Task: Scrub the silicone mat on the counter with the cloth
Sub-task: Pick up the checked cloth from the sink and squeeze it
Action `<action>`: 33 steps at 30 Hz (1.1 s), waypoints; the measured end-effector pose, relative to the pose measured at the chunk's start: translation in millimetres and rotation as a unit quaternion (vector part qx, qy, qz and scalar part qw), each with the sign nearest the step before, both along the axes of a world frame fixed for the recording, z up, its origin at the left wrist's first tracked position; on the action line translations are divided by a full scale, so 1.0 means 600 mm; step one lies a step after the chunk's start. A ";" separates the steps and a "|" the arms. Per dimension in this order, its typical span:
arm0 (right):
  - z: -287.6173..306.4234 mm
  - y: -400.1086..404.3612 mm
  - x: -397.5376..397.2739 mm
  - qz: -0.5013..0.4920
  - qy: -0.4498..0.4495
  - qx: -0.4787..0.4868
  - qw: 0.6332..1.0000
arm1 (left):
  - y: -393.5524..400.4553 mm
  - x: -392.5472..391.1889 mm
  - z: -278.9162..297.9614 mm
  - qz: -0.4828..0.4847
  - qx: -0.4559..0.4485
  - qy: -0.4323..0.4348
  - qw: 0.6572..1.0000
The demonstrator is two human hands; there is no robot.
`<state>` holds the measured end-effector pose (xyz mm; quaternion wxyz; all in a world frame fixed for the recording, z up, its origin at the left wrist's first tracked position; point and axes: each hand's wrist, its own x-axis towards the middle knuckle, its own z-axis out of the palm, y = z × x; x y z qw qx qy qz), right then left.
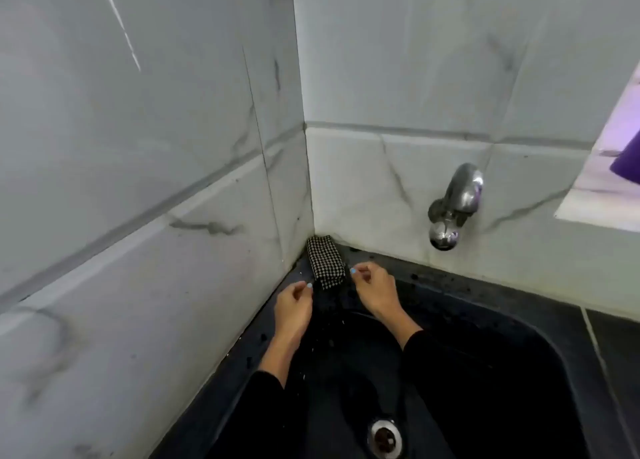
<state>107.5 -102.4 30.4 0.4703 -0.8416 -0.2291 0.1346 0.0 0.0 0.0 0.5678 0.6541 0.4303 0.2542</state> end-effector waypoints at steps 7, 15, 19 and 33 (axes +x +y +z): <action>-0.051 0.102 0.061 0.004 0.006 -0.016 1.000 | 0.066 0.077 -0.028 0.031 0.018 0.021 0.999; -0.091 0.164 0.094 0.028 -0.047 -0.081 0.995 | 0.101 0.146 -0.041 0.047 0.016 0.037 0.998; -0.106 0.173 0.094 0.007 -0.058 -0.074 0.996 | 0.108 0.164 -0.046 0.064 -0.002 0.044 0.997; -0.069 0.087 0.045 -0.081 0.253 0.103 0.959 | 0.037 0.140 -0.020 0.033 -0.193 -0.067 0.978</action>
